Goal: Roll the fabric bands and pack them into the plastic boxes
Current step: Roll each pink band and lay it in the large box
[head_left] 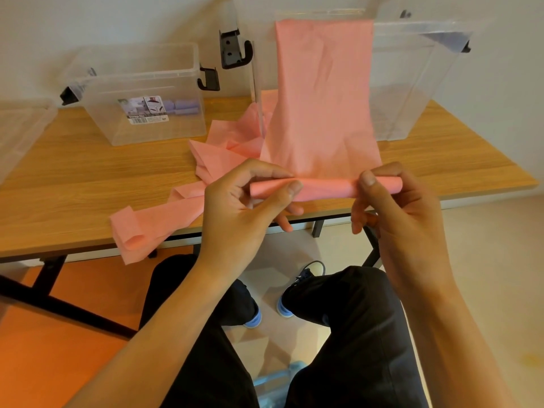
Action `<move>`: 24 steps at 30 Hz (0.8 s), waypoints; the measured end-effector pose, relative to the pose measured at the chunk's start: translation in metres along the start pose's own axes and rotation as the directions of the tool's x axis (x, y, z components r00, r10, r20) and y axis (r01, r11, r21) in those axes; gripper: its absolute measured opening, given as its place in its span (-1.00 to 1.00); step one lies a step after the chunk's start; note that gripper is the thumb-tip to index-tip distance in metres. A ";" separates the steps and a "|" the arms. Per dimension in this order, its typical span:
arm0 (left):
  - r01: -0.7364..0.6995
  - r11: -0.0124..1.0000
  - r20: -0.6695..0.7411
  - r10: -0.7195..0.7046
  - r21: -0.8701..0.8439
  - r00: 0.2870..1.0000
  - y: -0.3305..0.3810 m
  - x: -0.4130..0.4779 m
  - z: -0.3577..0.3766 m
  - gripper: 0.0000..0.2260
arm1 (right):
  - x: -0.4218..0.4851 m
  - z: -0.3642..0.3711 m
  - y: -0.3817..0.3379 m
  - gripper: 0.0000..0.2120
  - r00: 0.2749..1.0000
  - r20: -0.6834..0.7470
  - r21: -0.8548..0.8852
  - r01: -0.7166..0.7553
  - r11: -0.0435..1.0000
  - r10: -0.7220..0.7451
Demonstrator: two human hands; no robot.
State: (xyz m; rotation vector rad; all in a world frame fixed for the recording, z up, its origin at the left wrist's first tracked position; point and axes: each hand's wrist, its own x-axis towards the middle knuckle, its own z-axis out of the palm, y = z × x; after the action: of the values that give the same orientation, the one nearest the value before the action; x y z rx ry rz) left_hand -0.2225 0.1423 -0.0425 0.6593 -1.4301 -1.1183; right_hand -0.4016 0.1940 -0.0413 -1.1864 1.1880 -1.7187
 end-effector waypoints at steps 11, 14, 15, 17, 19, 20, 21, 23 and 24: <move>0.018 1.000 0.118 -0.018 0.003 0.993 0.000 0.000 -0.001 -0.80 | 0.001 0.001 0.005 -0.87 0.998 -0.066 0.052 -0.003 0.999 0.006; 0.022 1.000 0.105 -0.021 -0.013 0.994 0.000 0.002 0.000 -0.86 | 0.000 -0.001 0.003 -0.80 0.999 -0.036 0.093 0.001 0.996 0.002; 0.033 0.999 0.090 -0.031 -0.024 0.996 0.001 0.002 0.000 -0.89 | 0.000 -0.002 0.002 -0.77 1.000 -0.016 0.089 0.004 0.996 -0.003; 0.048 0.998 0.055 -0.046 -0.027 0.997 0.001 0.003 0.002 -0.93 | 0.001 -0.004 0.001 -0.72 1.000 0.007 0.061 0.008 0.998 -0.008; 0.060 0.998 0.040 -0.060 -0.018 0.997 0.000 0.003 0.002 -0.93 | 0.002 -0.004 0.000 -0.75 1.000 0.004 0.047 0.010 0.999 -0.010; 0.063 0.998 0.049 -0.062 -0.018 0.997 -0.001 0.004 0.002 -0.94 | 0.002 -0.004 0.000 -0.77 1.000 -0.002 0.047 0.011 0.999 -0.011; 0.062 0.998 0.066 -0.060 -0.020 0.996 -0.001 0.004 0.001 -0.93 | 0.002 -0.004 0.000 -0.79 1.000 -0.008 0.045 0.013 0.999 -0.013; 0.058 0.998 0.101 -0.056 -0.019 0.993 0.000 0.004 0.001 -0.86 | 0.002 -0.004 0.000 -0.79 0.999 -0.014 0.027 0.031 0.999 -0.031; 0.057 0.998 0.107 -0.054 -0.019 0.993 0.000 0.004 0.001 -0.85 | 0.002 -0.004 0.001 -0.78 0.999 -0.013 0.014 0.042 0.999 -0.041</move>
State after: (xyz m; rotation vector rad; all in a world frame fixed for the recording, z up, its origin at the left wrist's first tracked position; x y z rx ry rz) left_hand -0.2246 0.1393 -0.0410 0.6349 -1.4951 -1.2268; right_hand -0.4062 0.1928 -0.0419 -1.2009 1.1646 -1.7652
